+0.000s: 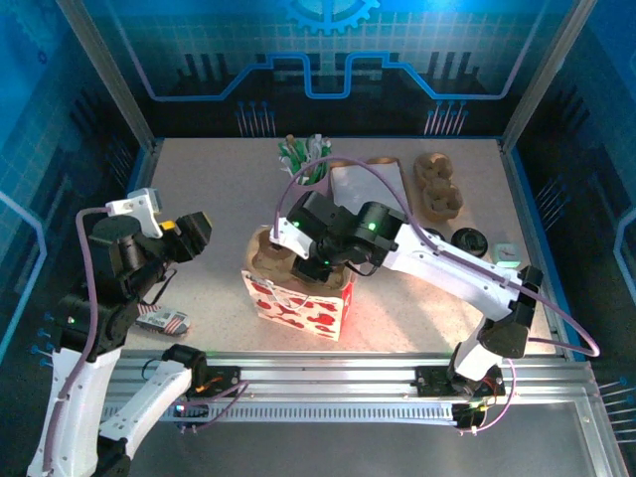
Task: Pack the takeout coffee
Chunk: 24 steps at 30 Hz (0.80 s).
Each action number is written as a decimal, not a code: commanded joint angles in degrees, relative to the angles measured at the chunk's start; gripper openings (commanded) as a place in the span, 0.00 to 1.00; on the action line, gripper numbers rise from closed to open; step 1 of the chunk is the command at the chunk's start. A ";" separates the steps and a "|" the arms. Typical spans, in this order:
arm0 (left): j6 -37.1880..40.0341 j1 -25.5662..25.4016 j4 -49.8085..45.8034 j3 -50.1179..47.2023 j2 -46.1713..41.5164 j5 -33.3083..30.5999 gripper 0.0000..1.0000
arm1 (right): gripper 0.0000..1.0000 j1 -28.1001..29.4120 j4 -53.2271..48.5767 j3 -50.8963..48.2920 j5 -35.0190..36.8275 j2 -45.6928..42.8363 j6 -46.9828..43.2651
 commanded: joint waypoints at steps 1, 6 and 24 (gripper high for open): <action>2.04 0.43 1.39 -1.35 -0.34 -1.41 0.73 | 0.30 0.25 -2.31 1.32 0.25 1.33 1.17; 2.44 0.43 1.80 -2.53 -0.48 -1.31 0.73 | 0.30 0.05 -2.14 1.72 0.77 2.86 1.60; 4.27 0.44 2.10 -4.20 -0.97 -1.62 0.72 | 0.29 -1.60 -1.01 -0.31 0.63 6.15 2.47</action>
